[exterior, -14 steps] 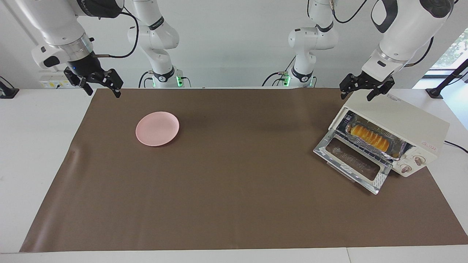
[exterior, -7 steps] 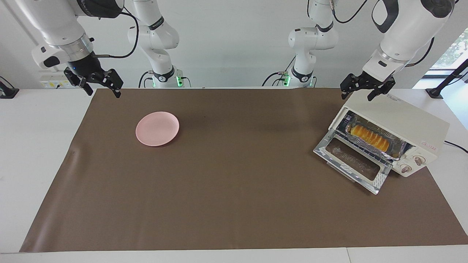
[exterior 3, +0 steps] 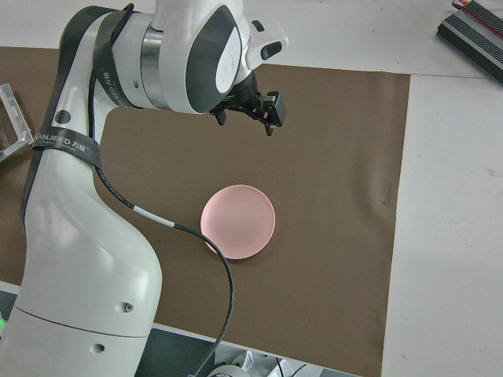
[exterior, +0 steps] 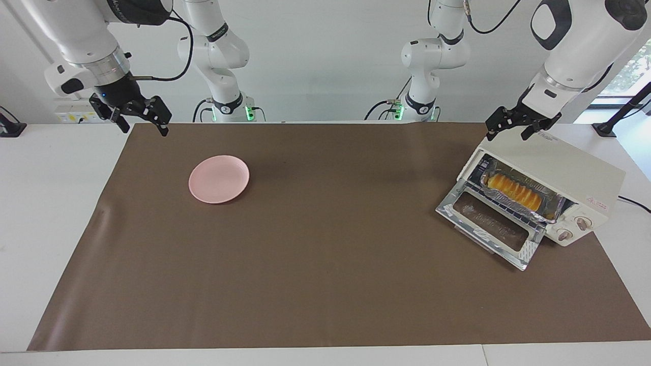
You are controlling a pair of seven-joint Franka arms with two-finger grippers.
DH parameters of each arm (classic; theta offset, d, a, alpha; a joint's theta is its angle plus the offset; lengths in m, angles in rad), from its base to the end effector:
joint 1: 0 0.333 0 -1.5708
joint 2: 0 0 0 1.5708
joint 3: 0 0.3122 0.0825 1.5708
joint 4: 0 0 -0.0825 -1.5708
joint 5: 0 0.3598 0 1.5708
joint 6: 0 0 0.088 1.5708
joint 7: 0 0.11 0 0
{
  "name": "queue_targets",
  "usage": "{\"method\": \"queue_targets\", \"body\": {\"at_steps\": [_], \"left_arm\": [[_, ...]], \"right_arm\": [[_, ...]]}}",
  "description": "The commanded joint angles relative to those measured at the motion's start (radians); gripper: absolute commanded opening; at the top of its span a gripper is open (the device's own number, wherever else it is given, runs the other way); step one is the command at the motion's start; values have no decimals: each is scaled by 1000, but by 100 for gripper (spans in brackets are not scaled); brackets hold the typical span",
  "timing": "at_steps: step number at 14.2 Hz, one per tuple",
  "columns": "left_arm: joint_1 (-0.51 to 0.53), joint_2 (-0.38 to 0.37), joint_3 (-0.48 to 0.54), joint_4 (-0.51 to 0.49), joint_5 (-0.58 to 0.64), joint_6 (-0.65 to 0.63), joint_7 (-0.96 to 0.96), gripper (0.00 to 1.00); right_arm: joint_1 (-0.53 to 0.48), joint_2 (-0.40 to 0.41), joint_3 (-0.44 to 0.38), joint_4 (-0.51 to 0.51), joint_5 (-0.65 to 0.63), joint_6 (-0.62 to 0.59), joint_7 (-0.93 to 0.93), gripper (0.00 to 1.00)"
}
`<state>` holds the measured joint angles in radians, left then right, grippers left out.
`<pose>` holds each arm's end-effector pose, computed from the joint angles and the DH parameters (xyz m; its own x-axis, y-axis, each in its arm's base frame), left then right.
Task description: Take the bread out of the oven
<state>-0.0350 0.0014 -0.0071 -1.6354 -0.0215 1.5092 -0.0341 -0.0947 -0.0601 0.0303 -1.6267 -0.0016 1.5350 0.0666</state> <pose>0.5201 -0.0244 0.5834 0.9917 -0.0090 -0.1279 -0.0069 -0.9998 0.0171 0.5065 -0.0323 0.6209 0.9909 -0.1308 -0.0313 -0.1307 -0.9914 0.0055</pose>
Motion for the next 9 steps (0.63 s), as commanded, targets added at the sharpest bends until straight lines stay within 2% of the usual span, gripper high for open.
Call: {"method": "queue_targets", "body": {"at_steps": [1,4,7,9], "left_arm": [[-58,176,4,155,49,-36,-183,100],[-85,273,6,181,147,2,-344,100],[-40,279,10,120,156,89,-435,100],[-37,299,12,108,170,100,-463,100]], "right_arm": [[-3,-4,6,-7,3,-1,9,100],[-3,-4,6,-5,3,-1,9,100],[-3,-4,6,-7,3,-1,9,100],[-3,-4,6,-5,3,-1,9,100]]}}
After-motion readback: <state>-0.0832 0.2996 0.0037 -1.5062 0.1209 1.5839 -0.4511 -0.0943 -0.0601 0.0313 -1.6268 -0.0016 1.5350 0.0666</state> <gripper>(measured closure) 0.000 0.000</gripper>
